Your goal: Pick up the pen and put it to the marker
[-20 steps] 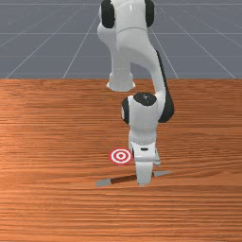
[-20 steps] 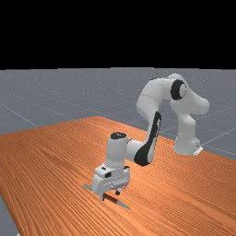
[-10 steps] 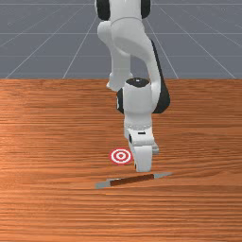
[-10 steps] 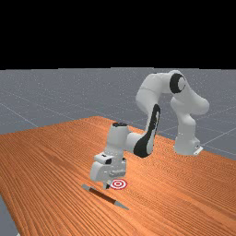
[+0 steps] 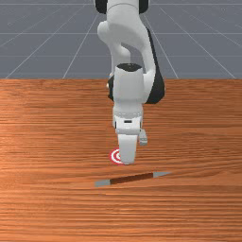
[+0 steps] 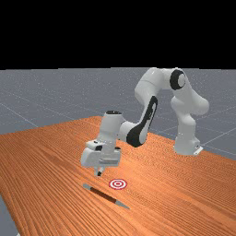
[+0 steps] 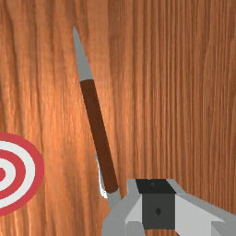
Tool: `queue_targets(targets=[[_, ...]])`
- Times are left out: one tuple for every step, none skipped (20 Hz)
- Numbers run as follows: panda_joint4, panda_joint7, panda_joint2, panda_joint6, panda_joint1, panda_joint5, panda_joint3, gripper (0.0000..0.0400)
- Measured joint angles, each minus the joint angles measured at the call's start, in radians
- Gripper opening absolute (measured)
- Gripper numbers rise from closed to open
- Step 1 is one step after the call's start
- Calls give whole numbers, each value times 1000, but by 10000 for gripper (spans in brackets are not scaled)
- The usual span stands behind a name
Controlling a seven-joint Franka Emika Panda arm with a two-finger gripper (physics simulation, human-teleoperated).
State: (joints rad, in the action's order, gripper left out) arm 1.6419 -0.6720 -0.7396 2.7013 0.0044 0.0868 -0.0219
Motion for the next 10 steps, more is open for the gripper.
queue_targets(targets=[[-5, 30, -1, -3, 23, 5, 10, 0], [-14, 92, -5, -13, 62, 10, 34, 0], [-21, 115, -9, -17, 86, 16, 39, 0], [-23, 107, -10, -16, 97, 19, 30, 0], [-11, 54, -10, 21, 83, 23, 4, 0], [-52, 46, -40, -22, 80, 17, -5, 0], [-118, 38, -97, -73, 78, 11, -10, 0], [-153, 38, -151, -63, 79, 12, -10, 0], [-198, 38, -212, -61, 80, 12, -9, 0], [-235, 38, -267, -53, 80, 12, -8, 0]])
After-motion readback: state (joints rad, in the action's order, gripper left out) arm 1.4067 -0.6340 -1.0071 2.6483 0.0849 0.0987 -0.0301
